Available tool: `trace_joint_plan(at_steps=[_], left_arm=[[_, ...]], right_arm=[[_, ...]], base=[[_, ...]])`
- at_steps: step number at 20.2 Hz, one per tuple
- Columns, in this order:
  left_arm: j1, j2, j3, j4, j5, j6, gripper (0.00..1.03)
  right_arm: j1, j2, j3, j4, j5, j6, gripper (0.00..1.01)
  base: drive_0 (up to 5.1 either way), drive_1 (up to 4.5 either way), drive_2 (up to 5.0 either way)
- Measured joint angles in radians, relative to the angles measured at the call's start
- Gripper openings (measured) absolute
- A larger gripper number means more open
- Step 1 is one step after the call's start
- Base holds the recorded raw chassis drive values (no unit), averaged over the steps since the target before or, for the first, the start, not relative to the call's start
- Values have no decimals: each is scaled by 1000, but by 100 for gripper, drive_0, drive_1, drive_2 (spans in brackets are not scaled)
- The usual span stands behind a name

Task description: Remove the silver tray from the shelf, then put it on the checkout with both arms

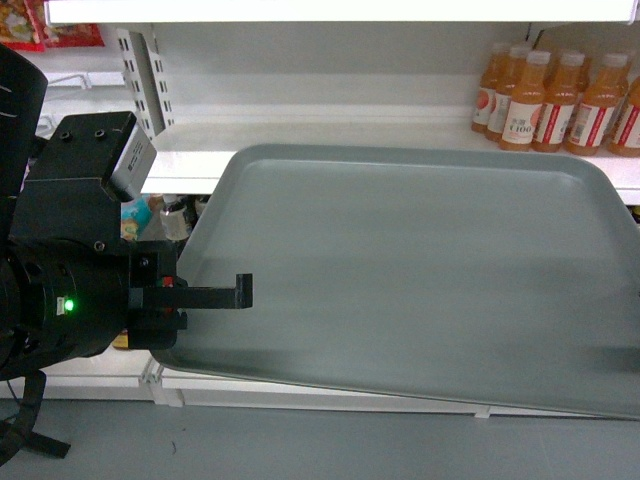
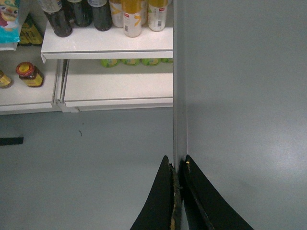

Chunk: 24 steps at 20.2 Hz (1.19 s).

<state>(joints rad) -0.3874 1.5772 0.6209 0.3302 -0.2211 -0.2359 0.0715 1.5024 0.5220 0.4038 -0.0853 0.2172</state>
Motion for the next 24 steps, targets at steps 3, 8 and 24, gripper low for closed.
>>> trace_joint_plan(at_steps=[3, 8, 24], left_arm=[[0, 0, 0, -1, 0, 0, 3], [-1, 0, 0, -9, -2, 0, 3], [1, 0, 2, -8, -2, 0, 3]], right_arm=[[0, 0, 0, -2, -1, 0, 3], [0, 0, 0, -6, -1, 0, 3], [1, 0, 0, -6, -2, 1, 3]], base=[[6, -423, 434], [5, -424, 434], [2, -428, 432]])
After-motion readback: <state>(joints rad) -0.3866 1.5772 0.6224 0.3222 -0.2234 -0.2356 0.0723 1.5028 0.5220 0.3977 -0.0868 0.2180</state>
